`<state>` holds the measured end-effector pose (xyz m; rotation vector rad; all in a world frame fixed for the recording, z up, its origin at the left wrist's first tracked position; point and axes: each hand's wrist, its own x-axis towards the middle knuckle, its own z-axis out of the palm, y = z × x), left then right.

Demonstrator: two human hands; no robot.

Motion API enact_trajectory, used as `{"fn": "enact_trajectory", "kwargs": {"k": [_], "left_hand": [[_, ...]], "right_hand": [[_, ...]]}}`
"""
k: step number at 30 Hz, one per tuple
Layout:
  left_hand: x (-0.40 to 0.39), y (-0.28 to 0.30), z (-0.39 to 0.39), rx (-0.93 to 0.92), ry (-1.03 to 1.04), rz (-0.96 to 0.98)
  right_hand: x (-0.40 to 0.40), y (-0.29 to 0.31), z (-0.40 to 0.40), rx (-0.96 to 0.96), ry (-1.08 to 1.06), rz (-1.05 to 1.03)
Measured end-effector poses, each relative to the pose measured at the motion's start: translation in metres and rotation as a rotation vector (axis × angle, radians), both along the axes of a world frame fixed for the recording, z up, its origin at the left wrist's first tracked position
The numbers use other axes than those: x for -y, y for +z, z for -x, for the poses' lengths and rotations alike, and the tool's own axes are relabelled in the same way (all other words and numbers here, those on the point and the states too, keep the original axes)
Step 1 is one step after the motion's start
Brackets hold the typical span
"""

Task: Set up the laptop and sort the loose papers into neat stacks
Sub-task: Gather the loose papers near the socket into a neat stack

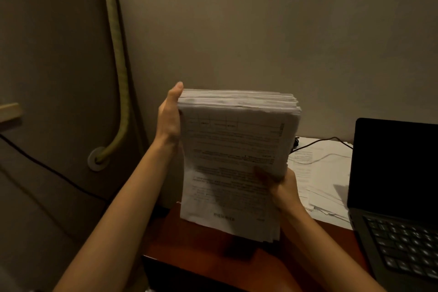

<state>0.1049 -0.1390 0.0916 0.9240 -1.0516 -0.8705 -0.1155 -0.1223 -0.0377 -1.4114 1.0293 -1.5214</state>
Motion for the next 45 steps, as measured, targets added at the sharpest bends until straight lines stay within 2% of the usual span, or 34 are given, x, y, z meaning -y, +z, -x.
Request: {"fn": "enact_trajectory", "kwargs": {"k": [4, 6, 8, 11, 16, 20, 24, 27, 30, 33, 37, 39, 42, 45], "left_hand": [[0.001, -0.021, -0.016, 0.158, -0.15, 0.16], [0.0, -0.044, -0.021, 0.223, -0.186, 0.102], [-0.002, -0.069, -0.02, 0.323, -0.214, -0.037], [-0.006, -0.092, -0.015, 0.28, -0.321, -0.143], [-0.01, -0.089, -0.002, 0.143, -0.216, -0.089], [-0.009, -0.114, 0.003, 0.226, -0.147, -0.069], [-0.014, -0.154, 0.011, 0.208, -0.12, -0.214], [-0.013, -0.157, 0.01, 0.205, -0.101, -0.25], [-0.016, -0.145, 0.002, 0.264, -0.202, -0.35], [-0.024, -0.141, -0.013, 0.368, -0.322, -0.51], [-0.036, -0.154, -0.038, 0.639, -0.328, -0.714], [-0.041, -0.161, -0.047, 0.668, -0.332, -0.785], [-0.048, -0.162, -0.056, 0.681, -0.331, -0.787], [-0.049, -0.153, -0.065, 0.794, -0.299, -0.782]], "right_hand": [[-0.004, -0.004, 0.002, 0.005, -0.044, 0.078], [-0.005, -0.001, 0.004, -0.007, -0.057, 0.115], [-0.005, 0.005, 0.003, 0.024, -0.052, 0.118], [-0.004, 0.019, 0.003, 0.046, -0.062, 0.139], [-0.003, 0.038, 0.005, 0.06, -0.018, 0.122], [0.001, 0.019, 0.003, 0.023, -0.023, 0.043], [0.002, -0.012, 0.002, -0.063, -0.059, -0.062], [0.001, -0.015, 0.005, -0.059, -0.04, -0.075], [-0.002, -0.012, 0.01, -0.132, -0.006, -0.05], [-0.009, -0.019, 0.009, -0.229, 0.007, -0.187], [-0.022, -0.039, -0.002, -0.33, 0.083, -0.482], [-0.027, -0.046, -0.011, -0.357, 0.112, -0.568], [-0.033, -0.048, -0.022, -0.391, 0.106, -0.606], [-0.04, -0.043, -0.03, -0.506, 0.142, -0.63]]}}
